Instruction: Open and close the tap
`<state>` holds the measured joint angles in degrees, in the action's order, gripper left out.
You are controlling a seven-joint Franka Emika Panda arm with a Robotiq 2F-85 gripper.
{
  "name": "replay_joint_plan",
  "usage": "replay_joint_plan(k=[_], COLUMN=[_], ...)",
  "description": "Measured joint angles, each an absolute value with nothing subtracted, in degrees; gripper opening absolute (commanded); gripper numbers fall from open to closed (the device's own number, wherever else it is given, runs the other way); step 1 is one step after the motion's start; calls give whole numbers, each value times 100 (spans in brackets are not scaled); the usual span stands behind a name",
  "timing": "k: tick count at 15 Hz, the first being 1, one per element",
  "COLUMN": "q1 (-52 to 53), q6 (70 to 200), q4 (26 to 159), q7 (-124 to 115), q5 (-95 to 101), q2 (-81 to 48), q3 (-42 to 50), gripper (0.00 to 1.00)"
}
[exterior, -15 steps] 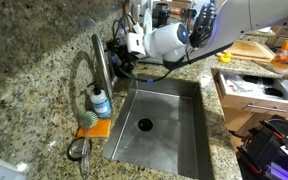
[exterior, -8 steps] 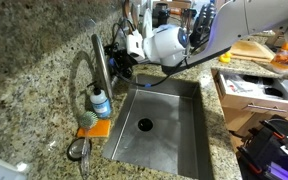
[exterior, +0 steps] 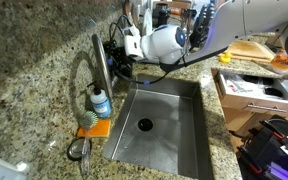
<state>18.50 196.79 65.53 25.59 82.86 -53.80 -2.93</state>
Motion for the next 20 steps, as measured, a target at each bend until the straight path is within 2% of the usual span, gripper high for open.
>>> replay_joint_plan(k=[8, 13, 20], q1=[1830, 1593, 1843], q6=[19814, 19795, 19529], q4=[6377, 6380, 6083], q7=[2176, 2097, 2111], q5=[8227, 8225, 8155], q2=[-5591, -5765, -5774], q3=[-278, -573, -316], gripper=[100, 100, 100])
